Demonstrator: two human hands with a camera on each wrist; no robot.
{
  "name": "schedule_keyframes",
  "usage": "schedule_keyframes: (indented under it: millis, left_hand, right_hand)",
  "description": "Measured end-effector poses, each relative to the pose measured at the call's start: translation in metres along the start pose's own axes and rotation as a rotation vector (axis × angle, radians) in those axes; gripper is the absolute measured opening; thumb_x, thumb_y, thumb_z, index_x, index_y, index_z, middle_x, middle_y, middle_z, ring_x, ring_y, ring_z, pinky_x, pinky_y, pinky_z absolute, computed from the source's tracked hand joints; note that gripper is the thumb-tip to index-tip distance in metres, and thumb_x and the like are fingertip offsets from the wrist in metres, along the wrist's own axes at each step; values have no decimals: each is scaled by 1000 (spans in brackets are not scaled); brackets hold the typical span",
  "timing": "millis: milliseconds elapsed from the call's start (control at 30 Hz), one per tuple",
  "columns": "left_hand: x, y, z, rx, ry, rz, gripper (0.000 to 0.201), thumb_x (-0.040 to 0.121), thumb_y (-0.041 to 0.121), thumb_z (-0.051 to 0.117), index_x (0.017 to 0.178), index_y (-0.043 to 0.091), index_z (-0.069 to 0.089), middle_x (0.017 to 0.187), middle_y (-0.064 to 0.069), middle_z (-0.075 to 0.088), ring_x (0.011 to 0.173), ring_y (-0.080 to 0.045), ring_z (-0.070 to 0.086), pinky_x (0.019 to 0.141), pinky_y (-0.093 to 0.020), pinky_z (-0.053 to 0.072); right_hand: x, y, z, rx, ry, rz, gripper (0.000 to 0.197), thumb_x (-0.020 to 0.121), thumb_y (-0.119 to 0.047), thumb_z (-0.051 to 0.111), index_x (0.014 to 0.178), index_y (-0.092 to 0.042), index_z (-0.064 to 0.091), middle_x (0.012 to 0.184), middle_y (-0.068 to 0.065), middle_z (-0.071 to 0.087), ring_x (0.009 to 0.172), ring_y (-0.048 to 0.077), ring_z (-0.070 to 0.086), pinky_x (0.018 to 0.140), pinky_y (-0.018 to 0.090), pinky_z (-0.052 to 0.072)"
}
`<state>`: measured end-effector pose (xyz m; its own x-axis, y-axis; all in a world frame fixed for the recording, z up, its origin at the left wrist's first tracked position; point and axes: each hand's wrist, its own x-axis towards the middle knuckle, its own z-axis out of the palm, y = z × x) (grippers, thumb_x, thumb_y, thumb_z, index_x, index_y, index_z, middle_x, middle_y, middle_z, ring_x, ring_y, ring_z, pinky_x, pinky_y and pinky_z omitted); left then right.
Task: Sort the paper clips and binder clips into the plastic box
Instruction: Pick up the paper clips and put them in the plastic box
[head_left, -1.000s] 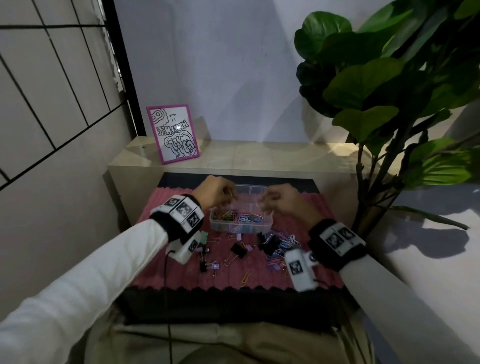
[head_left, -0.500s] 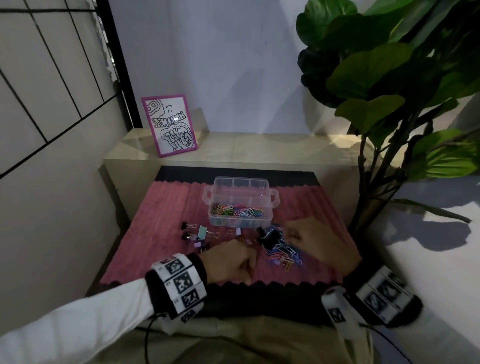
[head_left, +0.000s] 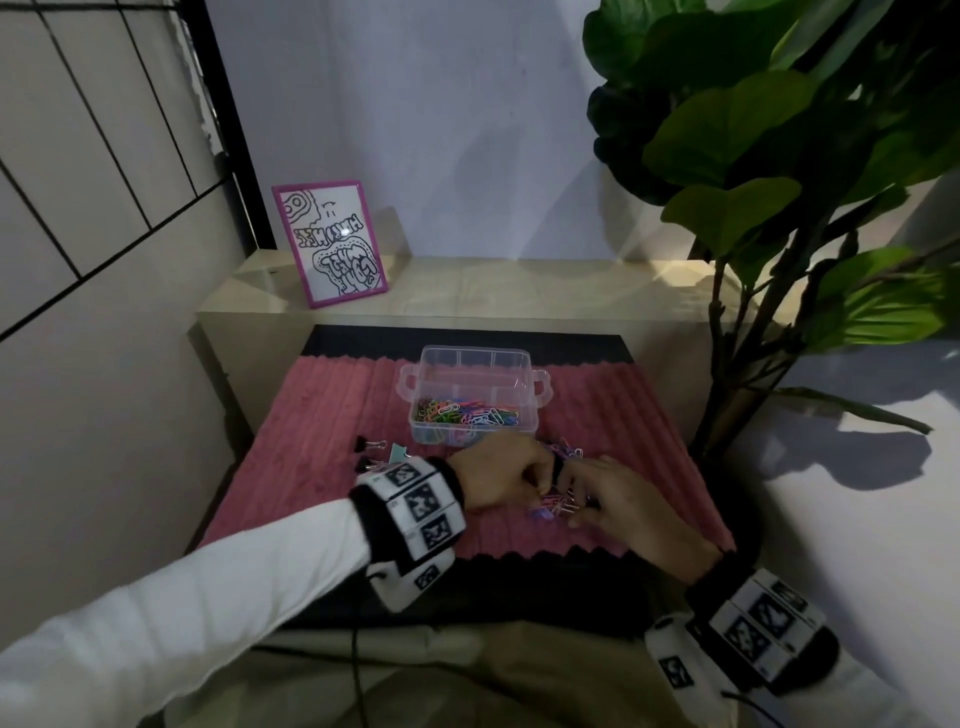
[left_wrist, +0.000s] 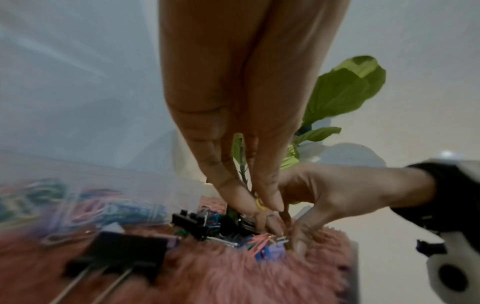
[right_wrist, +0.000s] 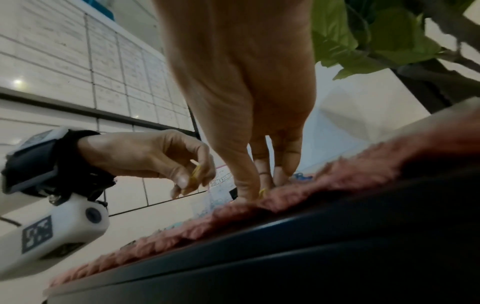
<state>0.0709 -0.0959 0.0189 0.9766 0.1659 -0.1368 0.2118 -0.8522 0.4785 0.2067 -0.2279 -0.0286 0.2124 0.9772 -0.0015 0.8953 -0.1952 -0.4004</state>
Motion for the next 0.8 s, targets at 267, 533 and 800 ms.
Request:
schedule_keyframes:
  millis: [267, 533, 800]
  left_hand:
    - [26, 10, 22, 200, -49, -42, 16, 84, 3, 56, 97, -5, 59, 107, -21, 62, 97, -34, 60, 78, -36, 44]
    - [27, -1, 18, 165, -115, -68, 22, 82, 13, 62, 100, 0, 63, 104, -16, 65, 96, -30, 61, 78, -33, 48]
    - [16, -34, 1, -323, -103, -185, 19, 85, 3, 59, 103, -4, 61, 92, -15, 67, 48, 5, 60, 53, -10, 51]
  right_hand:
    - [-6, 14, -5, 328, 70, 92, 34, 64, 7, 75, 76, -19, 56, 68, -10, 54, 61, -7, 53, 60, 6, 39]
    - [-6, 43, -9, 513, 120, 217, 39, 64, 8, 75, 75, -26, 60, 69, -4, 67, 70, 7, 64, 77, 28, 51]
    - [-7, 39, 5, 563, 279, 265, 30, 79, 10, 60, 75, -20, 61, 67, -2, 62, 60, 2, 58, 62, 13, 47]
